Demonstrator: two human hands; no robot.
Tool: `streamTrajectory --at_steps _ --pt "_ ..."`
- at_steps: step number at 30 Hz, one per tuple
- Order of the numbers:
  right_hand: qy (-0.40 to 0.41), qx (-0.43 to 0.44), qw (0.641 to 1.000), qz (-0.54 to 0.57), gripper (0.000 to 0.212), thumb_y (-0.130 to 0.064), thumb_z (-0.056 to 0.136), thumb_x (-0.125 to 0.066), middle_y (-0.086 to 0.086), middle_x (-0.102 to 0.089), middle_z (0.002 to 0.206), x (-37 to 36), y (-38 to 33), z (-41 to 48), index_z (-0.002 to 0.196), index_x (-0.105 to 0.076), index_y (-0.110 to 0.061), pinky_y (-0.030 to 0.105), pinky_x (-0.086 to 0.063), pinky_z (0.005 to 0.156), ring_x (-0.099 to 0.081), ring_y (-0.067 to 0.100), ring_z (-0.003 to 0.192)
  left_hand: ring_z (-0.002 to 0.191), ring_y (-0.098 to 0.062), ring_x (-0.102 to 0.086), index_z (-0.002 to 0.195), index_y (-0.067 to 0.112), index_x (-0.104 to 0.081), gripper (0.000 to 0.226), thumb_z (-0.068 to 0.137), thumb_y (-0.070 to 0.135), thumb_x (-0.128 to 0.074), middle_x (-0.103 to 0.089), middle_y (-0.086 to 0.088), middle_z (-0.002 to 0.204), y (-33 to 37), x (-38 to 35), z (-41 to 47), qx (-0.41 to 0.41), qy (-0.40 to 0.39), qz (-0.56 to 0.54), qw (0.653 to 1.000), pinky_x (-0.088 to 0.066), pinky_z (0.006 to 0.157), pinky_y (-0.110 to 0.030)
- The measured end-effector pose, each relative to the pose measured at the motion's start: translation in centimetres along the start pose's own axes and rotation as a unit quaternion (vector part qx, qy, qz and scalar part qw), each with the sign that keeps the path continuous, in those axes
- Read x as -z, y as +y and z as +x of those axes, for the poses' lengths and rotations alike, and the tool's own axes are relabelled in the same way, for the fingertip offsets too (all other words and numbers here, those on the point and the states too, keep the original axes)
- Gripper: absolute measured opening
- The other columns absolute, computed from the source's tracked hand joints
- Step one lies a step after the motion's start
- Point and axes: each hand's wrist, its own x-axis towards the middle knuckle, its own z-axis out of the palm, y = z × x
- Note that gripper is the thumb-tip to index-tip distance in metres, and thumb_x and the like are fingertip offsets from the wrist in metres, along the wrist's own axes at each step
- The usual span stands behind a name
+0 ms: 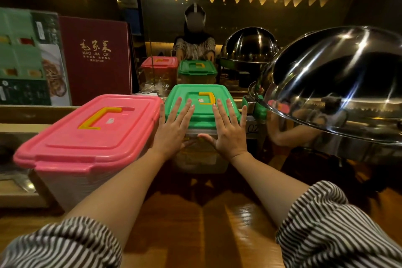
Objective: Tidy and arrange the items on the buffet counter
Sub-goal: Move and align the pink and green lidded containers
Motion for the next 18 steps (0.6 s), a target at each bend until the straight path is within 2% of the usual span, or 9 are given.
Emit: streamTrajectory --at_steps 7,12,14,18 --pt "0.012 0.002 1.000 0.014 0.092 -0.075 0.088 -0.037 0.011 -0.033 0.157 -0.1 0.0 0.0 0.149 -0.035 -0.007 0.065 -0.001 0.117 -0.021 0.034 0.148 0.150 -0.033 -0.002 0.154 0.011 -0.007 0.099 0.081 0.065 -0.048 -0.013 -0.010 0.163 0.1 0.1 0.0 0.001 -0.001 0.000 1.000 -0.009 0.113 -0.069" --pt "-0.014 0.004 1.000 0.017 0.091 -0.075 0.089 -0.035 0.011 -0.030 0.158 0.2 0.0 -0.1 0.151 -0.033 -0.008 0.065 -0.003 0.117 -0.020 0.033 0.149 0.150 -0.031 0.003 0.154 0.013 -0.004 0.104 0.082 0.065 -0.057 -0.010 -0.009 0.163 0.3 0.4 -0.1 0.016 -0.013 0.000 1.000 -0.001 0.115 -0.066" --pt "-0.033 0.006 0.999 0.022 0.090 -0.075 0.089 -0.033 0.011 -0.028 0.159 0.6 0.1 0.0 0.151 -0.031 -0.009 0.065 -0.004 0.117 -0.018 0.032 0.149 0.150 -0.031 0.008 0.154 0.014 0.002 0.107 0.082 0.063 -0.060 -0.004 -0.009 0.164 0.6 0.8 -0.2 0.028 -0.029 -0.004 0.999 0.003 0.116 -0.064" --pt "-0.083 0.001 0.996 0.028 0.091 -0.076 0.089 -0.025 0.011 -0.019 0.162 1.4 0.1 0.0 0.154 -0.024 -0.012 0.065 0.001 0.117 -0.010 0.031 0.151 0.146 -0.032 0.025 0.152 0.012 0.018 0.116 0.083 0.055 -0.064 0.020 -0.010 0.161 1.3 2.5 -0.5 0.057 -0.093 -0.006 0.994 0.005 0.117 -0.061"
